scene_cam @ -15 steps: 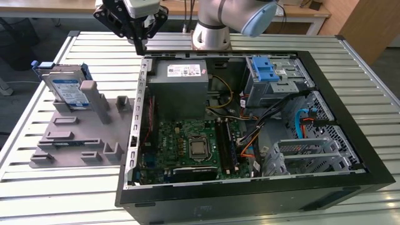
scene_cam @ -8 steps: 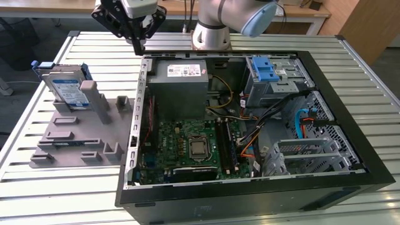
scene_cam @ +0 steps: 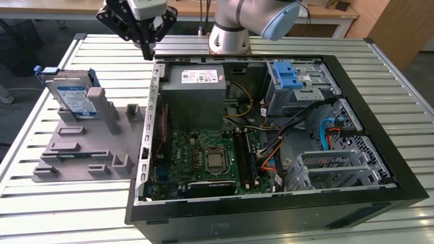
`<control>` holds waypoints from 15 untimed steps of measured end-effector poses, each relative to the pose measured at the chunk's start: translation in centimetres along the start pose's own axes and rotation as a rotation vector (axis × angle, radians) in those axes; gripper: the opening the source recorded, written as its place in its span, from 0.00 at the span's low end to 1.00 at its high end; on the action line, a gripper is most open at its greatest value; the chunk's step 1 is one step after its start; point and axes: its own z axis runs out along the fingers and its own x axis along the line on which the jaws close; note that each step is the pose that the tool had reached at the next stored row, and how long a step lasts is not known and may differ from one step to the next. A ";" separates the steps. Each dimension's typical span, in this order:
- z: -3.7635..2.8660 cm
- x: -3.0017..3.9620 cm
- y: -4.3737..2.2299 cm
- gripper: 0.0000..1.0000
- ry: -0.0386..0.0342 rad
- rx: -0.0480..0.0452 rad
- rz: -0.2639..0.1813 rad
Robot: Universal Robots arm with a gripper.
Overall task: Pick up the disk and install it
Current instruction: 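Reach for the disk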
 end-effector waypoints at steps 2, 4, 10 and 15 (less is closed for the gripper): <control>0.02 0.20 0.05 0.11 0.0000 0.0000 0.000; 0.03 0.42 0.09 0.11 0.0000 0.0000 0.000; 0.07 0.90 0.14 0.11 0.0001 0.0000 0.000; 0.11 1.31 0.17 0.11 0.0001 0.0000 0.000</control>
